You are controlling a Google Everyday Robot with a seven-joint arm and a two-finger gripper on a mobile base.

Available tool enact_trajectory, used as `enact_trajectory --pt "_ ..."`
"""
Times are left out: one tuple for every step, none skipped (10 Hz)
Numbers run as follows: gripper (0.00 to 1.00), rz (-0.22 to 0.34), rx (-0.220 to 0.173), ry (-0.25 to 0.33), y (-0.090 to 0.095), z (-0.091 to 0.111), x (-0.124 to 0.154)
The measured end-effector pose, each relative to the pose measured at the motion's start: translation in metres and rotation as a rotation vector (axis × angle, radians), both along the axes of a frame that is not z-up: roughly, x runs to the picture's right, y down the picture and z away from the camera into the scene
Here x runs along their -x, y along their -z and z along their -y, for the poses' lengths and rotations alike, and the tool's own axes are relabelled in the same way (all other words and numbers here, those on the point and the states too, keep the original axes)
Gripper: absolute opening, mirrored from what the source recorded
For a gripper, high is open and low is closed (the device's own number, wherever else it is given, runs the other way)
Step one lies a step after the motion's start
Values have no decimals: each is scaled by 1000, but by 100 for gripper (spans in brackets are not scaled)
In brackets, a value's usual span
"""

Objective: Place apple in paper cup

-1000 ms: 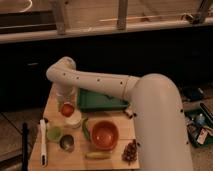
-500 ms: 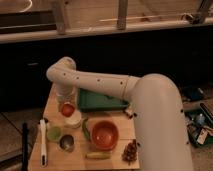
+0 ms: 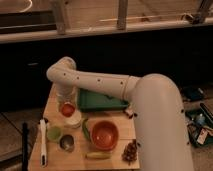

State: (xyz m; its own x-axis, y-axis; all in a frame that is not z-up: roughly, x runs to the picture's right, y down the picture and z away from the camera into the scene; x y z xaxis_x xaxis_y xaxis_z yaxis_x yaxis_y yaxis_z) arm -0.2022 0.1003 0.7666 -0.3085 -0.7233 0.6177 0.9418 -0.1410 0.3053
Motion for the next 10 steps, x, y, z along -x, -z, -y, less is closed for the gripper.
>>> enact_trajectory --pt "43 0 -1 1 0 0 0" --pt "43 1 -1 1 0 0 0" --pt "43 2 -1 2 0 0 0" --pt "43 3 -1 3 0 0 0" --pt "43 3 -1 4 0 0 0" --pt "43 4 -1 4 0 0 0" --pt "43 5 -1 5 0 0 0" --pt "43 6 -1 6 1 0 0" --pt "43 7 -1 7 1 0 0" --pt "43 8 -1 7 1 0 0"
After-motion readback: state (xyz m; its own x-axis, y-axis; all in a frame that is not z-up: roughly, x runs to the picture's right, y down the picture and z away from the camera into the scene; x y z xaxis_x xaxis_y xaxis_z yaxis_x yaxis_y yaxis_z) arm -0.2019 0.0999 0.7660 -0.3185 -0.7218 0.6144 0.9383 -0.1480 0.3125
